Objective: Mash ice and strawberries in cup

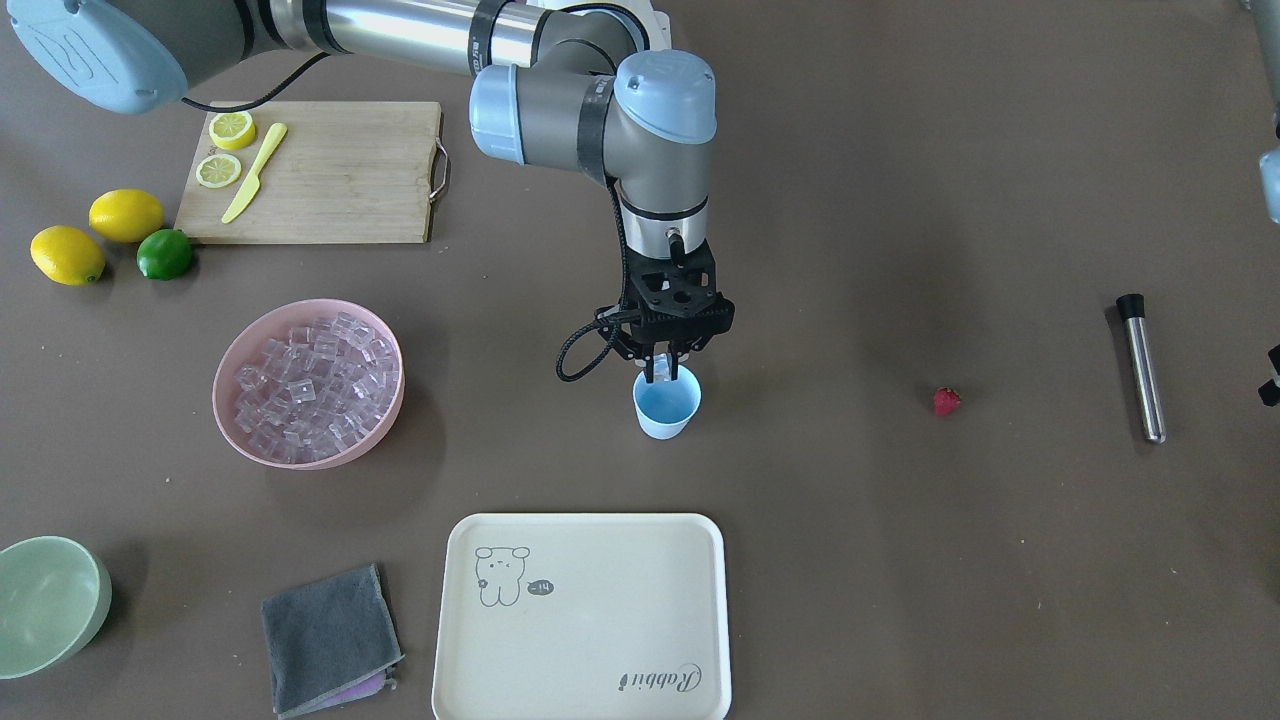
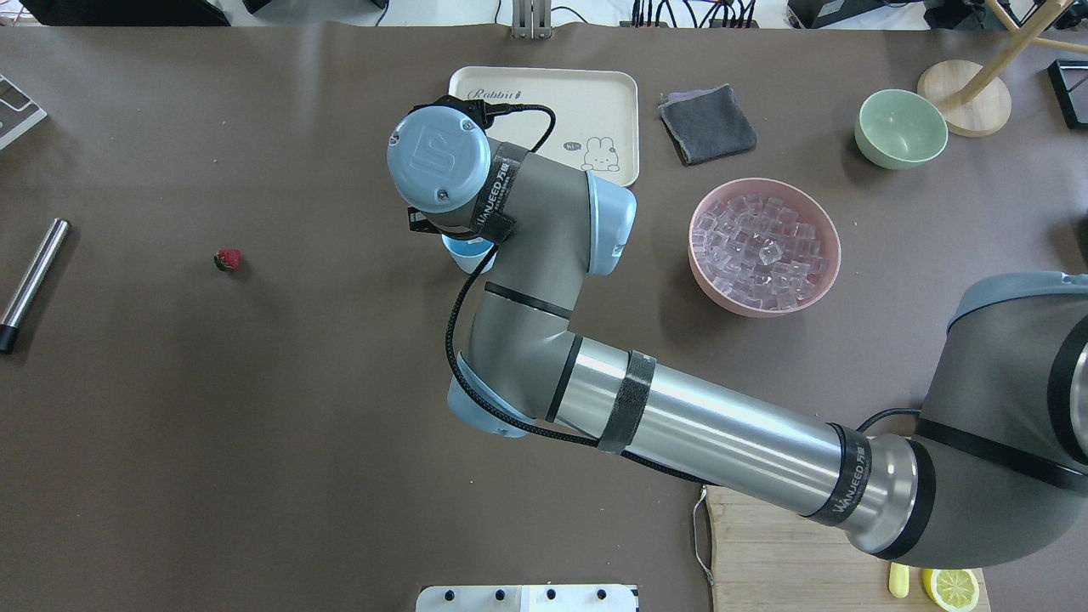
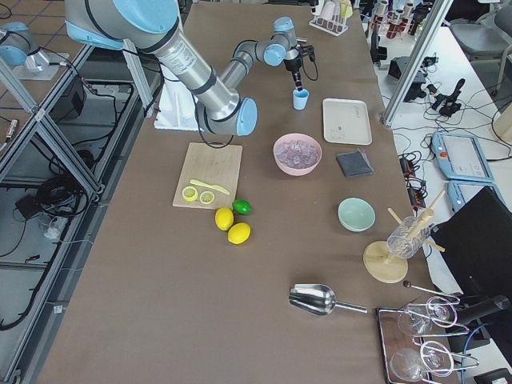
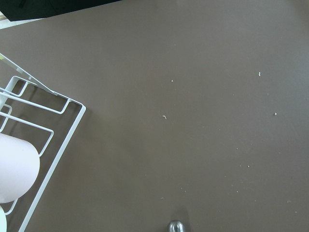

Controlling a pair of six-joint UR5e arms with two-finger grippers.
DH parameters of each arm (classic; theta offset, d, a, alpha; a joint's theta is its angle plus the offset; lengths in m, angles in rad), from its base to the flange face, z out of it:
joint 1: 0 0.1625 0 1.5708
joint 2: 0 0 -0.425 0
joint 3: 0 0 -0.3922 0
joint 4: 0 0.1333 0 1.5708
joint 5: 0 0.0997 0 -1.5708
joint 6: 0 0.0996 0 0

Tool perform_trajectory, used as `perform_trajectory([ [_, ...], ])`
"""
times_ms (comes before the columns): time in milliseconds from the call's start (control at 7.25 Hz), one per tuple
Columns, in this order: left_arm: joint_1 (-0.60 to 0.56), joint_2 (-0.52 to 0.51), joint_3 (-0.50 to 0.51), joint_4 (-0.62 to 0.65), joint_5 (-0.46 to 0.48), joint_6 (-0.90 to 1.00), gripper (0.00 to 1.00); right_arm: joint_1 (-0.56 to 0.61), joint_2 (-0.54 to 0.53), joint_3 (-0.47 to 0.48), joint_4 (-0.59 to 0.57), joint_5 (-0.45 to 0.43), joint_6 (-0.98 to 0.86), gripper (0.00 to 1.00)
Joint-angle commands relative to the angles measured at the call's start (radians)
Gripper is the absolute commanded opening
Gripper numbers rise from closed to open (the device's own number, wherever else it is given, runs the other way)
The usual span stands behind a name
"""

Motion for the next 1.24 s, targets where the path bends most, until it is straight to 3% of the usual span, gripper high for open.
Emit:
perform_trajectory([
  [0,0.000,0.009,-0.001,-0.015,0.000,-0.001,0.97,-0.004,0.002,-0.010,0.001,-0.012,-0.006,0.00],
  [551,0.000,0.009,-0.004,-0.015,0.000,-0.001,0.97,-0.004,0.004,-0.025,0.002,-0.025,-0.007,0.04],
  [827,0.002,0.010,-0.005,-0.026,-0.002,-0.001,0.97,-0.007,0.004,-0.054,0.034,-0.047,-0.006,0.63],
  [1103,0.000,0.010,-0.002,-0.026,0.000,-0.002,0.97,-0.003,0.007,-0.046,0.036,-0.047,-0.013,0.70],
])
